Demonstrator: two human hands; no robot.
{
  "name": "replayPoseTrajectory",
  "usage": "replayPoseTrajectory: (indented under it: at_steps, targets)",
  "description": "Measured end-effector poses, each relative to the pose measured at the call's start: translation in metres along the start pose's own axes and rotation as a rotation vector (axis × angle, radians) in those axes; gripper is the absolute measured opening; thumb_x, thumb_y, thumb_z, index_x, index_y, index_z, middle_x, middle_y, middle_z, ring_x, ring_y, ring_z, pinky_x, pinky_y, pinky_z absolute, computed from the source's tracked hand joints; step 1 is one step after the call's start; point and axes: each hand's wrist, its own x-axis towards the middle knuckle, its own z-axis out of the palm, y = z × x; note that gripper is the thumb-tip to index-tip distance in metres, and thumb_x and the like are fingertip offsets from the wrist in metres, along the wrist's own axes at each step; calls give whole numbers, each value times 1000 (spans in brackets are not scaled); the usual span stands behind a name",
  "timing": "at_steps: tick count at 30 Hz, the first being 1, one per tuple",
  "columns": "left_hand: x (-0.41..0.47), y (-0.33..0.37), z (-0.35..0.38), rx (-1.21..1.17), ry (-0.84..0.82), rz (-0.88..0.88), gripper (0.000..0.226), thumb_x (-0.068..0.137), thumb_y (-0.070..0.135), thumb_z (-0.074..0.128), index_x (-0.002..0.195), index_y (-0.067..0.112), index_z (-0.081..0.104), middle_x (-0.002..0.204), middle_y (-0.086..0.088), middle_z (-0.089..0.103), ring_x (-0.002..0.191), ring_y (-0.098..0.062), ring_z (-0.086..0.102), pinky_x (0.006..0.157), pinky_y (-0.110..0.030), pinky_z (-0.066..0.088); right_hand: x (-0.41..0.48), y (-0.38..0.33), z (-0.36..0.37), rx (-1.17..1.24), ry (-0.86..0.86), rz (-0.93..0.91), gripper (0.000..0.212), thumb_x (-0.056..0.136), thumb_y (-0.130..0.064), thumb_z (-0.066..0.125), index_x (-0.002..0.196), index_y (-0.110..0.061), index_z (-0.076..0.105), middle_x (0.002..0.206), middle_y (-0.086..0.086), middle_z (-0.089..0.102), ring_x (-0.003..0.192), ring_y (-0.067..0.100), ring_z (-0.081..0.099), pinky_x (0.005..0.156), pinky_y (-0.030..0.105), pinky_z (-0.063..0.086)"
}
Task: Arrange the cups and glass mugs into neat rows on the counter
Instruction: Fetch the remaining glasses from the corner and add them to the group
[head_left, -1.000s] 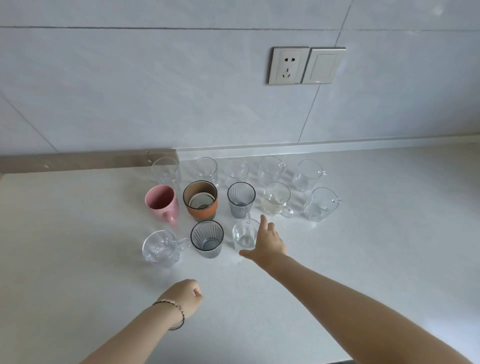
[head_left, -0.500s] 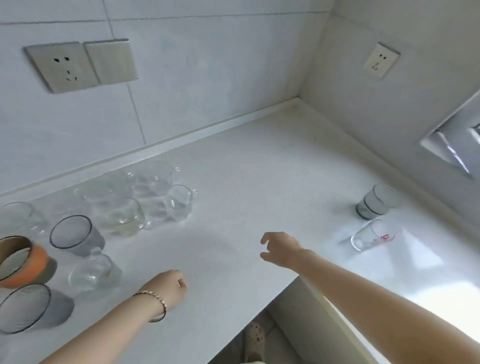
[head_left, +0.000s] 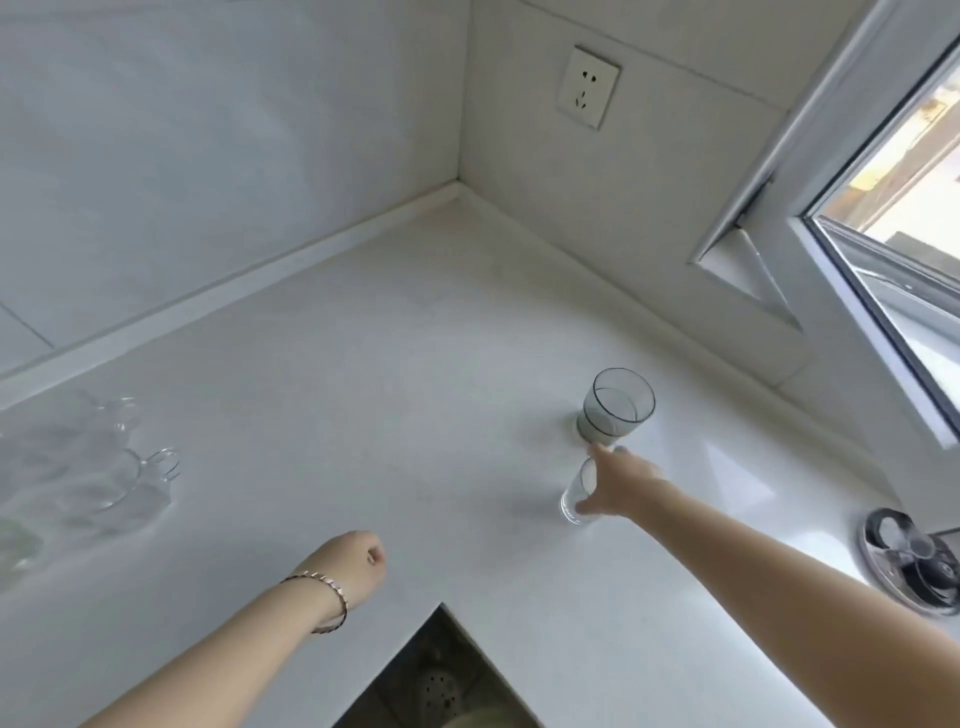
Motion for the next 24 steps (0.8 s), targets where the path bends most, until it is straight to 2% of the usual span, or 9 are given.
replayPoseTrajectory:
  at_steps: [3, 5, 7, 10, 16, 20, 24]
  targets:
    - [4, 6, 0, 13, 2, -32, 31, 89, 18, 44, 60, 30, 44, 70, 13, 51, 84, -20, 60, 79, -28, 49, 12, 5, 4, 30, -25, -39, 64, 76, -32, 67, 130, -15, 37, 126, 9, 48, 103, 29, 55, 74, 28, 38]
    - [7, 2, -2, 8, 8, -65, 31, 89, 19, 44, 61, 30, 44, 70, 13, 52, 88, -21, 63, 80, -30, 49, 17, 2, 2, 19, 20, -68, 62, 76, -35, 66, 129, -16, 40, 123, 8, 51, 104, 28, 58, 72, 27, 38]
    - [6, -5, -6, 9, 21, -110, 31, 90, 18, 43, 61, 29, 44, 69, 14, 51, 84, -19, 60, 76, -27, 45, 19, -6, -4, 0, 56, -96, 62, 76, -38, 64, 129, -18, 40, 122, 7, 51, 104, 27, 60, 69, 27, 38]
    - [0, -24, -13, 1, 43, -191, 32, 90, 17, 41, 60, 28, 42, 68, 15, 48, 81, -17, 55, 74, -23, 41, 20, -34, -20, -8, 118, -183, 61, 77, -41, 62, 128, -18, 37, 119, 8, 51, 94, 28, 61, 66, 28, 42]
    - [-34, -83, -33, -114, 103, -359, 32, 89, 14, 41, 60, 28, 40, 81, 6, 54, 84, -17, 51, 76, -23, 39, -2, -144, -39, -40, 195, -489, 63, 79, -48, 61, 129, -20, 35, 122, 7, 51, 100, 30, 62, 69, 29, 42]
    - [-70, -135, -40, -198, 165, -459, 33, 88, 13, 40, 59, 27, 40, 70, 10, 50, 84, -19, 53, 75, -23, 39, -31, -230, -26, -69, 168, -666, 64, 78, -48, 61, 129, -19, 35, 121, 7, 52, 101, 29, 62, 70, 28, 42]
    - [-113, -190, -40, -275, 215, -545, 33, 89, 13, 41, 60, 28, 41, 88, 2, 54, 86, -17, 50, 76, -21, 36, -69, -310, 3, -136, 117, -806, 67, 76, -45, 64, 130, -19, 34, 121, 7, 52, 103, 29, 61, 73, 30, 42]
